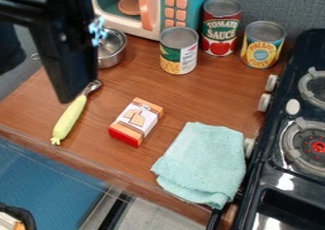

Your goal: Move the silver lid from the silver bowl to the table

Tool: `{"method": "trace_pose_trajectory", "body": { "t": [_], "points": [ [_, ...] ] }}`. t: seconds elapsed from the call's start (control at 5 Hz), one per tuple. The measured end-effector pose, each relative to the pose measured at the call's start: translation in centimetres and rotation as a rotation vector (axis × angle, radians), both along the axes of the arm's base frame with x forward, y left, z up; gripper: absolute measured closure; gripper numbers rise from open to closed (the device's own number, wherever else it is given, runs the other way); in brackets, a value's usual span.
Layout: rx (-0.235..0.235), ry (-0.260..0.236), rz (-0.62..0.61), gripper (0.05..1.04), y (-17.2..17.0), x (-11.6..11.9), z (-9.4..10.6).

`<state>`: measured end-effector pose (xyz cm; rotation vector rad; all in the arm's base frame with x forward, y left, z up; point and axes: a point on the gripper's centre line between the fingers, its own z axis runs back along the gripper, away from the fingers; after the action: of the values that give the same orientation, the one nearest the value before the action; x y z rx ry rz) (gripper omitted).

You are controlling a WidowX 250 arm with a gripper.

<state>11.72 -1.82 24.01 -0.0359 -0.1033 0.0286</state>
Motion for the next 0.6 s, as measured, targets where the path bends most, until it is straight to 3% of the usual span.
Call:
{"method": "trace_pose_trajectory", "body": {
  "t": [0.2, 0.6],
  "points": [
    [-0.003, 0.003, -0.009, 0.083, -0.1, 0.1, -0.3],
    [-0.024, -0.014, 0.076, 0.084, 2.4, 5.7, -1.5]
  ]
}}
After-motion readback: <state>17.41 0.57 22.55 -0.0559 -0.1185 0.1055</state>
